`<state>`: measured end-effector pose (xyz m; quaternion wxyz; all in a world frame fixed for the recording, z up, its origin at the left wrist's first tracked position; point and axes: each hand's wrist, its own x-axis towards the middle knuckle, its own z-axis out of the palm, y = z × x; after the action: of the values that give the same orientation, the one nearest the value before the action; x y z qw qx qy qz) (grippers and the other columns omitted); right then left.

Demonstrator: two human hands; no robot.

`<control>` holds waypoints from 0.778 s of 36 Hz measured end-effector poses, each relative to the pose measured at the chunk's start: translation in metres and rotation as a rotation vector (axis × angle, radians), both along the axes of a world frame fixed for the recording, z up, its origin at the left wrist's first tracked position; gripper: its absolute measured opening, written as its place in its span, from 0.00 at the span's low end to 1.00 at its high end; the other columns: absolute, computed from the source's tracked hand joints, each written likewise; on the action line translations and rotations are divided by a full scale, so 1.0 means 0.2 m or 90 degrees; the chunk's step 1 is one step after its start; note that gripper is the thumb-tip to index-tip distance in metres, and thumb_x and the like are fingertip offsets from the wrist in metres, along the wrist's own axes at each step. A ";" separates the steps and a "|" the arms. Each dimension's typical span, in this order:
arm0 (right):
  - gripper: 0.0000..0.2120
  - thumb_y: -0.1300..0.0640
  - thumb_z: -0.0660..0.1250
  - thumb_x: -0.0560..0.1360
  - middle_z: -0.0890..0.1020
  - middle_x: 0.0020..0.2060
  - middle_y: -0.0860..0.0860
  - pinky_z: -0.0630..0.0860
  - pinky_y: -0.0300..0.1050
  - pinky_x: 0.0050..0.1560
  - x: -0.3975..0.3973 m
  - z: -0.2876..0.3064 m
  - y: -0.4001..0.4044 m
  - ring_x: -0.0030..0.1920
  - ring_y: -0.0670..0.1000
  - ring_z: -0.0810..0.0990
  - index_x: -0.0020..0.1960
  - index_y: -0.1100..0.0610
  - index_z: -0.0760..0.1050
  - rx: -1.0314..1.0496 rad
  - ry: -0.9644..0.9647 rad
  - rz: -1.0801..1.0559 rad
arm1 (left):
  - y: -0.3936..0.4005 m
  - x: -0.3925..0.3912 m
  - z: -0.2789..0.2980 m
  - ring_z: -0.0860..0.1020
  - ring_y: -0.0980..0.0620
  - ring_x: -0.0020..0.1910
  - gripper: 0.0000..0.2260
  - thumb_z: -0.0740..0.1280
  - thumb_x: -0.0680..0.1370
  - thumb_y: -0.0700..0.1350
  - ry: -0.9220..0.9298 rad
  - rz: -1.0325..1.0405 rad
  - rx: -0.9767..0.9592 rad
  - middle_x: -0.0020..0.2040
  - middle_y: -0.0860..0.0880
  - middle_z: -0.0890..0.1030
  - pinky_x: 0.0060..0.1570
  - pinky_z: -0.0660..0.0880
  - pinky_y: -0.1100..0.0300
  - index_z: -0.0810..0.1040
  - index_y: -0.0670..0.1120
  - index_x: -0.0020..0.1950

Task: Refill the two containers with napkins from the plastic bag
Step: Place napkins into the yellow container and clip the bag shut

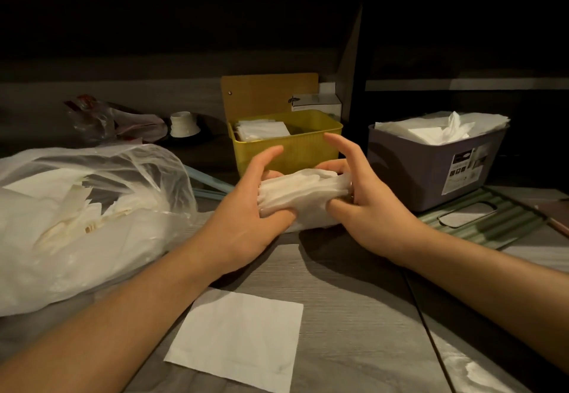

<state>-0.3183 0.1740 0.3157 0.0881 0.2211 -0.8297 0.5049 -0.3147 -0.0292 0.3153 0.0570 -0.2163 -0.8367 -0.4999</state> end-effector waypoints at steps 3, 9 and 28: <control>0.39 0.69 0.62 0.78 0.73 0.59 0.43 0.78 0.31 0.49 0.00 0.01 -0.01 0.52 0.37 0.78 0.77 0.37 0.53 -0.039 -0.024 -0.008 | 0.00 -0.01 0.00 0.78 0.55 0.57 0.37 0.71 0.78 0.39 0.007 0.016 0.028 0.62 0.57 0.74 0.50 0.77 0.69 0.56 0.64 0.78; 0.38 0.68 0.62 0.79 0.73 0.63 0.45 0.79 0.43 0.61 -0.02 0.01 -0.05 0.60 0.46 0.77 0.76 0.35 0.55 -0.125 -0.066 0.004 | 0.02 -0.04 -0.01 0.80 0.56 0.59 0.29 0.68 0.81 0.45 -0.038 0.043 0.199 0.64 0.54 0.77 0.53 0.80 0.61 0.61 0.63 0.76; 0.33 0.61 0.67 0.79 0.70 0.65 0.39 0.72 0.32 0.52 0.00 0.00 -0.05 0.48 0.36 0.74 0.77 0.38 0.61 0.115 0.090 -0.058 | 0.01 -0.04 -0.01 0.77 0.53 0.61 0.39 0.73 0.76 0.38 -0.082 0.008 0.107 0.68 0.55 0.72 0.55 0.81 0.60 0.57 0.64 0.77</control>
<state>-0.3184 0.1649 0.3149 0.1490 0.2252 -0.8727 0.4067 -0.3218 -0.0274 0.3143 0.0241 -0.1729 -0.7950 -0.5810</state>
